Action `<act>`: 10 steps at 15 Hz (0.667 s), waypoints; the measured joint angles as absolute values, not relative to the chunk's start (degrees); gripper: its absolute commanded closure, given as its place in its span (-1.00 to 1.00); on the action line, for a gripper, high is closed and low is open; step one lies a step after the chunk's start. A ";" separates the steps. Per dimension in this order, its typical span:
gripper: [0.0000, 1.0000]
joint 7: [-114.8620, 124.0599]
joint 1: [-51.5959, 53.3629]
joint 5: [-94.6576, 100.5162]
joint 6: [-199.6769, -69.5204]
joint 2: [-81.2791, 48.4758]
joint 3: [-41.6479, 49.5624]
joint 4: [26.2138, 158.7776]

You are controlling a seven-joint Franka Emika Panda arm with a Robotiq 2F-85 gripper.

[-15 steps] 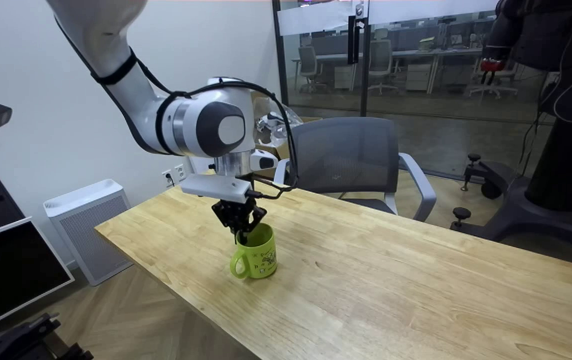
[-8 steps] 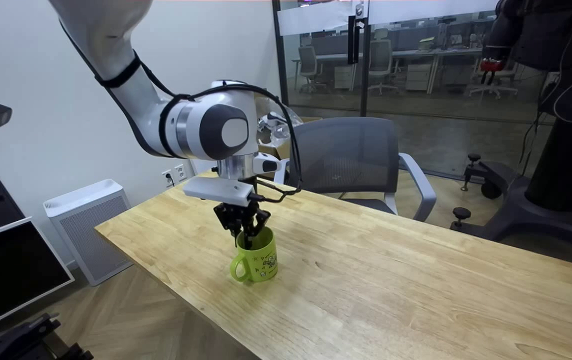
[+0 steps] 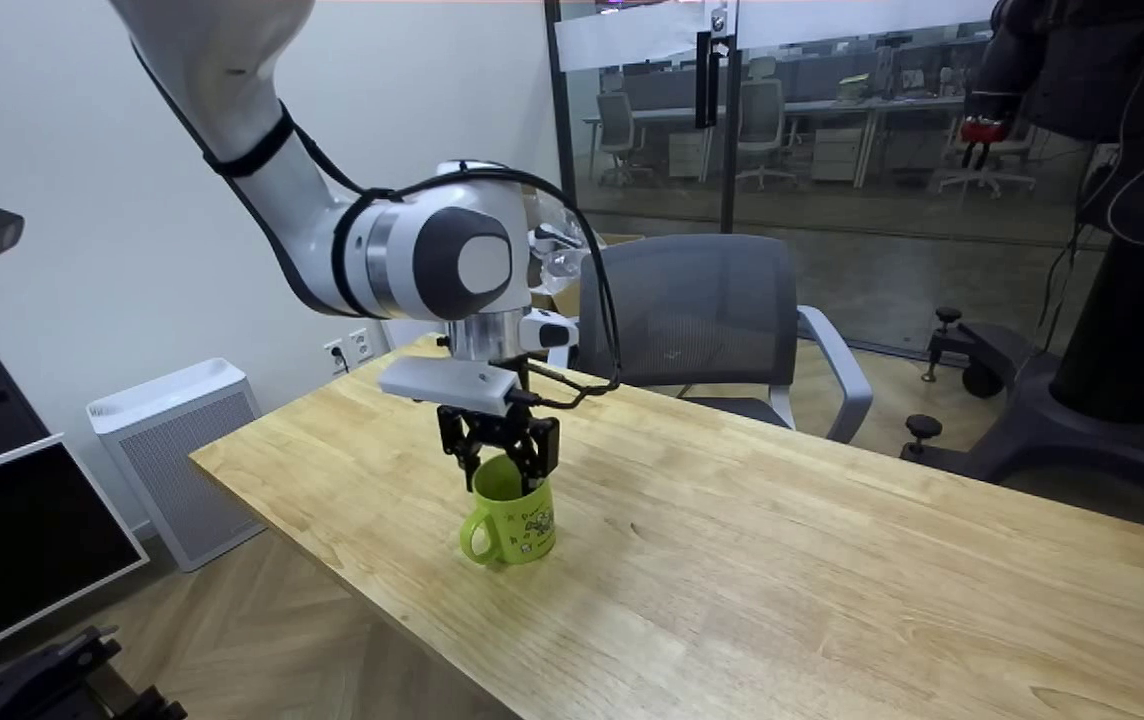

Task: Pick up the cup and move it to the right twice.

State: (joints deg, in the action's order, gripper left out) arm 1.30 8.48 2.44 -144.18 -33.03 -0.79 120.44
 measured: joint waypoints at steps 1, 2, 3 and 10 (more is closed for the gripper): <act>-1.00 1.45 8.50 2.53 -143.87 -33.02 -0.72 120.27; -1.00 1.65 8.58 2.71 -143.48 -32.98 -0.68 119.96; -1.00 2.08 8.71 2.99 -142.88 -32.80 -0.67 119.51; -1.00 3.78 9.40 3.61 -134.56 -26.75 -0.74 114.52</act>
State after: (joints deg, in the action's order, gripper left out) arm 3.78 9.40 3.61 -134.56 -26.75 -0.74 114.52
